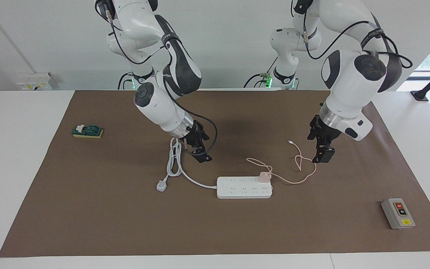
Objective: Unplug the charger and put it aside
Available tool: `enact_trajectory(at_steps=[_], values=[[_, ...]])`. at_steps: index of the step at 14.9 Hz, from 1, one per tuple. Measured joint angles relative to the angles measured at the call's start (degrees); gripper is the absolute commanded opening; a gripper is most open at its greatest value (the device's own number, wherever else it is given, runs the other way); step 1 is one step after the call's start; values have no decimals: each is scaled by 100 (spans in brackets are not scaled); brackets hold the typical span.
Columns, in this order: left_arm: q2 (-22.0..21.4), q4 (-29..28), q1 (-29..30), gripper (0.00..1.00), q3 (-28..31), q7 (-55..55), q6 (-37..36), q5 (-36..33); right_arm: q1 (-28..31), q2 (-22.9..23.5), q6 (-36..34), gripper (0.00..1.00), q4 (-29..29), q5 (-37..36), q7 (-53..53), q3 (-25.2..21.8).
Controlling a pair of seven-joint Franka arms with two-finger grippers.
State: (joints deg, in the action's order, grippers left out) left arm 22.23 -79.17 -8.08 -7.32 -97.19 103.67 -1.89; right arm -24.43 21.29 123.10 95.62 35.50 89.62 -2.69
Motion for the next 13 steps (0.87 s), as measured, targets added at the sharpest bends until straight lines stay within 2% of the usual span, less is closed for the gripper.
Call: enact_trajectory(at_steps=[4,6,13], values=[[912,732,-576,100,283,-720,2,-146,-1,154,212,100,0,195,-138,-1],[1219,1034,-825,100,459,-959,16,-146,-4,268,338,100,0,399,-269,1],[1469,1112,-964,100,482,-1320,257,-104,-124,715,936,100,-3,871,-700,9]])
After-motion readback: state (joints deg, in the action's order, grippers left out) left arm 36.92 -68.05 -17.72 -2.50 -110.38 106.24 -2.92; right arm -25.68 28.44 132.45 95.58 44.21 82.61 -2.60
